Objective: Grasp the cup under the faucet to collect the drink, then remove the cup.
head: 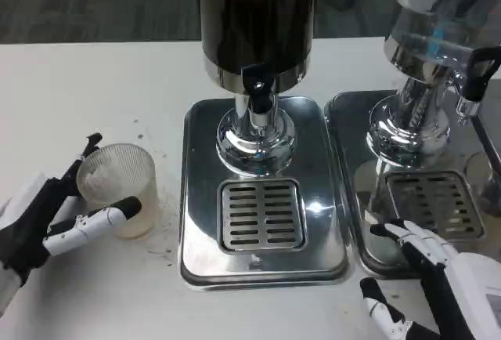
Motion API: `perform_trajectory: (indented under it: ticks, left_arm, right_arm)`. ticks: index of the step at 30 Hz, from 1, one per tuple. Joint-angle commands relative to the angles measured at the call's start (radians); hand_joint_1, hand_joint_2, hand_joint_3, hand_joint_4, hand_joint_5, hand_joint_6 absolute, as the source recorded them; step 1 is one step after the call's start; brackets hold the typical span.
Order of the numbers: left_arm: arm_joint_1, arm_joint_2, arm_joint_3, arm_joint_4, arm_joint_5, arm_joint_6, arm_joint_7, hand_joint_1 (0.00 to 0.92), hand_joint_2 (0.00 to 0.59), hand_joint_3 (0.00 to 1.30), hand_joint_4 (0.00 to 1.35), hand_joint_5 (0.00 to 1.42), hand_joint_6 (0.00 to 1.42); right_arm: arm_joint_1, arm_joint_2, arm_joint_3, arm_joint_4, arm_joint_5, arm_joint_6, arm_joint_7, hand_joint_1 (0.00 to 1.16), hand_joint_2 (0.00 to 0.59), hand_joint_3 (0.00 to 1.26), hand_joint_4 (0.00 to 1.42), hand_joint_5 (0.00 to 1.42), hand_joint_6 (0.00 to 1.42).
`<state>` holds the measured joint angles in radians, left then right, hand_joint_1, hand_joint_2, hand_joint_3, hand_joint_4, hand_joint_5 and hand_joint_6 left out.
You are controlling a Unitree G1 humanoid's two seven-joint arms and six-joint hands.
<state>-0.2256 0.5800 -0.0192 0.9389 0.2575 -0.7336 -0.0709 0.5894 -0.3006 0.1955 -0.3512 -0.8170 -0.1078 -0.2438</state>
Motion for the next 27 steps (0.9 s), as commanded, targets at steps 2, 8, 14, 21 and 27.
perform_trajectory:
  ticks: [2, 8, 14, 21, 27]
  left_arm:
    - [-0.013, 0.015, -0.035, 0.015, 0.077, 0.027, 0.068, 0.245, 0.004, 0.0, 0.0, 0.1, 0.23]
    - [-0.017, 0.015, -0.058, 0.012, 0.121, 0.063, 0.135, 0.262, 0.005, 0.0, 0.0, 0.12, 0.24]
    - [-0.014, 0.008, -0.07, 0.007, 0.133, 0.098, 0.178, 0.281, 0.005, 0.0, 0.04, 0.18, 0.29]
    - [-0.003, -0.001, -0.089, -0.019, 0.157, 0.125, 0.245, 0.291, 0.015, 0.03, 0.17, 0.31, 0.45]
    - [-0.006, 0.0, -0.119, -0.038, 0.193, 0.139, 0.281, 0.295, 0.024, 0.07, 0.25, 0.39, 0.6]
  right_arm:
    - [0.001, 0.006, -0.005, 0.001, 0.006, -0.003, -0.003, 0.45, 0.421, 0.25, 0.15, 0.16, 0.31]
    - [0.007, 0.009, -0.006, -0.003, 0.003, -0.002, -0.002, 0.45, 0.422, 0.26, 0.15, 0.17, 0.31]
    - [0.011, 0.01, -0.006, -0.008, -0.001, -0.001, -0.002, 0.47, 0.427, 0.26, 0.16, 0.17, 0.32]
    - [0.014, 0.013, -0.003, -0.008, -0.001, -0.003, -0.004, 0.48, 0.424, 0.26, 0.16, 0.17, 0.32]
    - [0.026, 0.022, 0.005, -0.012, -0.019, -0.001, -0.016, 0.51, 0.424, 0.28, 0.17, 0.18, 0.34]
